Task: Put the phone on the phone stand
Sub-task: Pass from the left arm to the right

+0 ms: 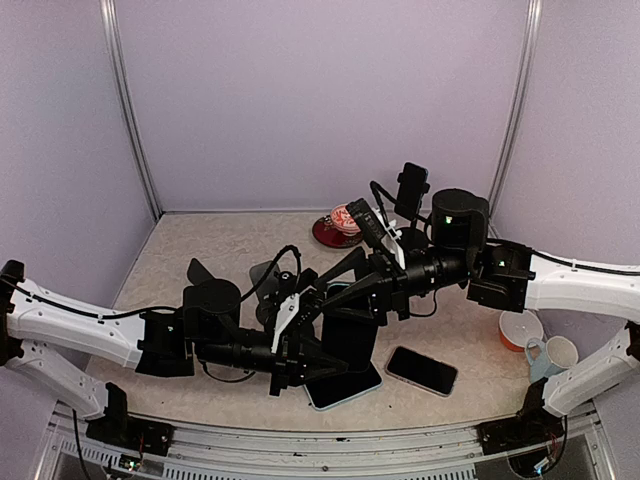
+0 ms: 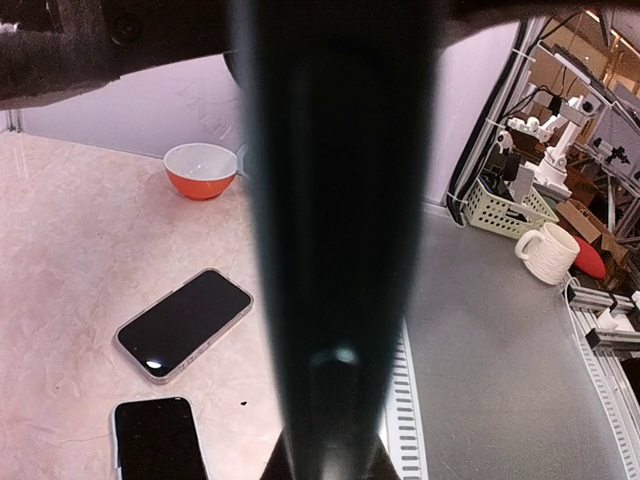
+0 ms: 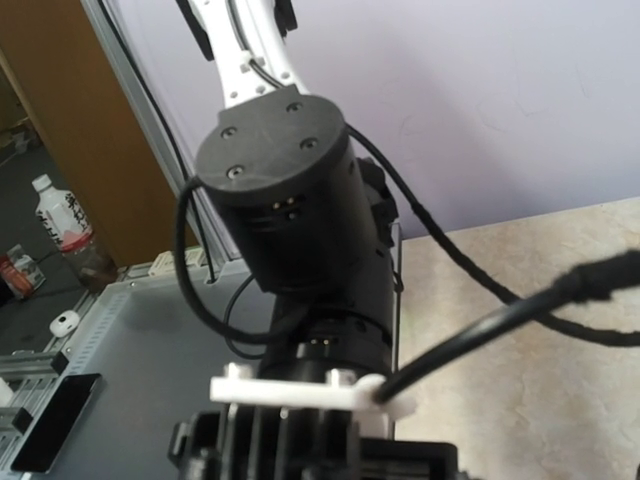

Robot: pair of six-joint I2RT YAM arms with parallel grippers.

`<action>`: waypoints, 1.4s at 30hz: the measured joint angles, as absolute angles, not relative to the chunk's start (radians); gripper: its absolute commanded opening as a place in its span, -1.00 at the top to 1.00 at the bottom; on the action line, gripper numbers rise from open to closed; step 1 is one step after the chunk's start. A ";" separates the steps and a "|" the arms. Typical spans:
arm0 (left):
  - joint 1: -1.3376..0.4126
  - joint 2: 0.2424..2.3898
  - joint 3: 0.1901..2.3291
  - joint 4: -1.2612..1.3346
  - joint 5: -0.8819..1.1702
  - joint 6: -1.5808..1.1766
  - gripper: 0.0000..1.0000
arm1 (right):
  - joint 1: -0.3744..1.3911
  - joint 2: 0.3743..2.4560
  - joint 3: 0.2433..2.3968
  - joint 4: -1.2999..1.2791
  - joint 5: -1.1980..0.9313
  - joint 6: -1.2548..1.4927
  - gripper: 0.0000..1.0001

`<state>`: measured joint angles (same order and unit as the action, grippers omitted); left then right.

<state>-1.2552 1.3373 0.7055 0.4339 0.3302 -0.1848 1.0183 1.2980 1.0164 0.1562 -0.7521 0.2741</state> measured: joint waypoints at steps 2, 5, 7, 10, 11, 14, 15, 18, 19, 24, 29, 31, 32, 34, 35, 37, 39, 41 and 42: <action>-1.255 1.337 0.706 0.434 0.330 -0.186 1.00 | 1.018 1.298 1.016 0.156 -0.752 0.274 1.00; -1.255 1.337 0.703 0.438 0.329 -0.187 0.83 | 1.018 1.298 1.016 0.157 -0.750 0.273 1.00; -1.255 1.337 0.701 0.442 0.327 -0.192 0.67 | 1.018 1.298 1.014 0.159 -0.745 0.274 1.00; -1.252 1.338 0.699 0.441 0.295 -0.197 0.43 | 1.018 1.297 1.005 0.161 -0.720 0.282 1.00; -1.249 1.338 0.699 0.442 0.284 -0.199 0.28 | 1.017 1.297 1.000 0.161 -0.710 0.285 1.00; -1.242 1.338 0.699 0.453 0.258 -0.200 -0.07 | 1.015 1.296 0.983 0.154 -0.687 0.289 1.00; -1.239 1.339 0.699 0.458 0.254 -0.200 -0.15 | 1.013 1.296 0.979 0.149 -0.680 0.290 1.00; -1.235 1.341 0.699 0.465 0.245 -0.203 -0.30 | 1.012 1.291 0.973 0.136 -0.665 0.290 1.00; -1.235 1.342 0.699 0.465 0.245 -0.202 -0.34 | 1.011 1.286 0.972 0.131 -0.661 0.290 1.00; -1.231 1.344 0.699 0.466 0.235 -0.205 -0.57 | 1.009 1.260 0.968 0.123 -0.644 0.289 1.00; -1.230 1.344 0.699 0.472 0.227 -0.205 -0.75 | 1.007 1.256 0.965 0.123 -0.638 0.289 1.00; -1.230 1.344 0.699 0.472 0.225 -0.205 -0.94 | 1.005 1.256 0.963 0.121 -0.635 0.289 1.00; -1.229 1.343 0.699 0.472 0.223 -0.205 -0.97 | 1.004 1.256 0.963 0.120 -0.632 0.289 1.00; -1.229 1.339 0.699 0.471 0.220 -0.201 -0.98 | 1.003 1.256 0.963 0.117 -0.626 0.289 1.00; -1.229 1.334 0.698 0.471 0.219 -0.202 -0.98 | 1.003 1.256 0.963 0.116 -0.620 0.287 1.00; -1.229 1.311 0.690 0.470 0.208 -0.200 -0.97 | 1.002 1.250 0.962 0.110 -0.600 0.285 1.00; -1.223 1.266 0.674 0.464 0.192 -0.200 -0.98 | 0.997 1.239 0.958 0.107 -0.581 0.284 1.00; -1.210 1.212 0.659 0.454 0.166 -0.200 -0.98 | 0.991 1.228 0.955 0.103 -0.564 0.284 1.00; -1.201 1.184 0.652 0.449 0.151 -0.201 -0.98 | 0.986 1.223 0.953 0.102 -0.555 0.284 1.00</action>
<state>-1.2007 1.1835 0.6518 0.4488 0.1513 -0.2008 0.9863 1.2228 0.9531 0.1020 -0.5552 0.2840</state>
